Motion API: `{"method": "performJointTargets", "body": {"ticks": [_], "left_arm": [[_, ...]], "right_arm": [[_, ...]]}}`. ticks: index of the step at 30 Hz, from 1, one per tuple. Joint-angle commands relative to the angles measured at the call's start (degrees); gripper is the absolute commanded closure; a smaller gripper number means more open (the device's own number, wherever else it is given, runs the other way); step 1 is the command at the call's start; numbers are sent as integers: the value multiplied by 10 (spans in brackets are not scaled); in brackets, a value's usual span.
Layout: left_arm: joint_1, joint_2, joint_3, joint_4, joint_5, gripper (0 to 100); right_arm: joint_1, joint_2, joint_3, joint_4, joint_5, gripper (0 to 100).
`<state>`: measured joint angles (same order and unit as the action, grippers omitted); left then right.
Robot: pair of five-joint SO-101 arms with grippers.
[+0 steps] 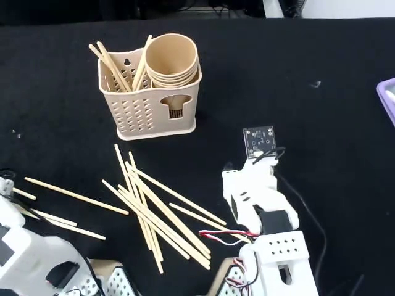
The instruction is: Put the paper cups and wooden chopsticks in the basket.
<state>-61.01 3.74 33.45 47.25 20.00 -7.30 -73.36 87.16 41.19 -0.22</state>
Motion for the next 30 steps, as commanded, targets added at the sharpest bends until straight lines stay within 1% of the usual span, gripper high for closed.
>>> {"method": "performJointTargets", "body": {"ticks": [1,5,8,10,12,16,20,23,25,30], "left_arm": [[-12,1,-23,9,25,969],[-38,1,-147,78,59,969],[-54,1,-257,137,62,969],[-53,1,-320,187,59,969],[-47,1,-382,242,39,969],[-17,1,-504,344,24,969],[40,1,-674,449,27,970],[102,1,-839,505,30,970],[149,1,-955,520,40,970],[272,5,-1215,521,40,970]], "right_arm": [[-10,-15,-2,-10,1,737],[-10,-15,-2,-9,1,737],[-10,-15,-2,-9,1,737],[-10,-15,-2,-10,1,737],[-10,-15,-2,-10,1,737],[-10,-15,-2,-10,1,737],[-10,-15,-2,-10,1,737],[-10,-15,-2,-10,1,737],[-10,-15,-2,-10,1,737],[-10,-15,-2,-10,1,737]]}}
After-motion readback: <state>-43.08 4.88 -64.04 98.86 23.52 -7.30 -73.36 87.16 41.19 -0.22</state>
